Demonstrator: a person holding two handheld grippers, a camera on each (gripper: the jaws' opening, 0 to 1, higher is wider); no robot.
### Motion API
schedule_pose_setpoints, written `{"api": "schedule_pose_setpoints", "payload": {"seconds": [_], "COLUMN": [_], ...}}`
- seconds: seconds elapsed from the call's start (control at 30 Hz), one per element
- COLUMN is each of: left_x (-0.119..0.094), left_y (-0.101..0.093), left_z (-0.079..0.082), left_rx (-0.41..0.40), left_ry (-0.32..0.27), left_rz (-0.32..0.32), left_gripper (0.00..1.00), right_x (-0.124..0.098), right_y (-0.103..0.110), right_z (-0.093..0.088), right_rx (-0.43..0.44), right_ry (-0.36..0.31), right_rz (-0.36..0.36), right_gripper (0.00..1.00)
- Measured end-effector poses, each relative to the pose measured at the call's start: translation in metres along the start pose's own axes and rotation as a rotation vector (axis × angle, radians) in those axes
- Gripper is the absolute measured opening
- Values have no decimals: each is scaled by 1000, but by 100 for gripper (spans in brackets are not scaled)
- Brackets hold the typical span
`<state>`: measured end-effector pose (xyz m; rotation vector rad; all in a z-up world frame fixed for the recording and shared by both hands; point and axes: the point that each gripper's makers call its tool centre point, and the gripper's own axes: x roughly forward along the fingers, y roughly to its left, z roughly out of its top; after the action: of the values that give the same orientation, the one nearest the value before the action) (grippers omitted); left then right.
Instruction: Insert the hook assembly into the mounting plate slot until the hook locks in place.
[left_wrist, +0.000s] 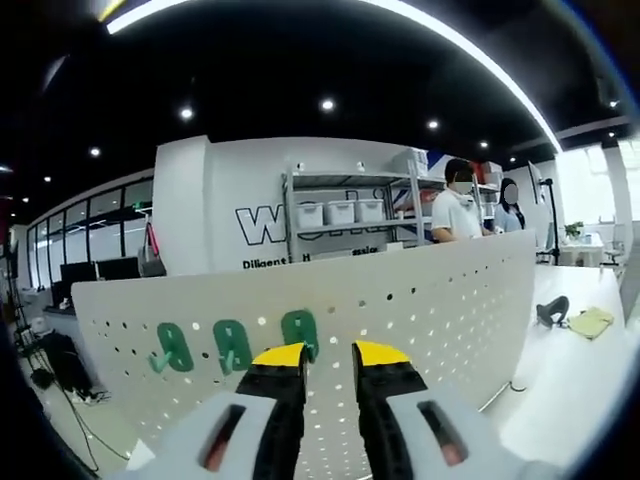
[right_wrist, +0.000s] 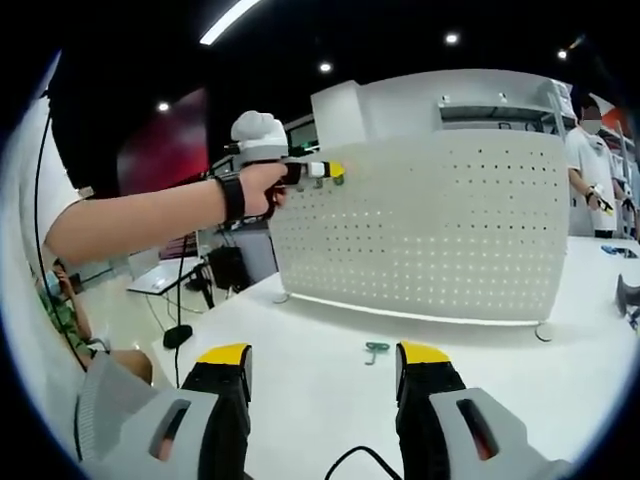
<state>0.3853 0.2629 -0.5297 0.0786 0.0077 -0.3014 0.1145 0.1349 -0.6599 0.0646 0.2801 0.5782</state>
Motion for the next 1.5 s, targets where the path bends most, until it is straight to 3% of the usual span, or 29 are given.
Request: {"api": "schedule_pose_setpoints", "payload": {"seconds": [0.43, 0.6, 0.77, 0.87, 1.0, 1.33, 1.5], "left_x": [-25, -32, -39, -42, -47, -53, -58], "left_y": [5, 4, -1, -4, -19, -37, -53], "left_z": [-8, -20, -35, -41, -52, -76, -91], "left_rx": [5, 4, 29, 4, 54, 38, 72], "left_ry": [1, 20, 48, 58, 70, 87, 99], "left_rz": [-6, -17, -37, -54, -125, -204, -282], "left_gripper": [21, 23, 22, 23, 23, 24, 25], "right_x": [1, 2, 4, 5, 6, 4, -2], "right_y": [13, 15, 17, 19, 20, 19, 15], "right_z": [0, 1, 4, 2, 0, -4, -8], "right_rx": [17, 3, 42, 39, 36, 53, 55], "right_ry": [6, 4, -17, -12, -4, -5, 0], "right_rz": [48, 43, 55, 61, 67, 57, 36], "right_gripper": [59, 59, 59, 59, 59, 59, 59]}}
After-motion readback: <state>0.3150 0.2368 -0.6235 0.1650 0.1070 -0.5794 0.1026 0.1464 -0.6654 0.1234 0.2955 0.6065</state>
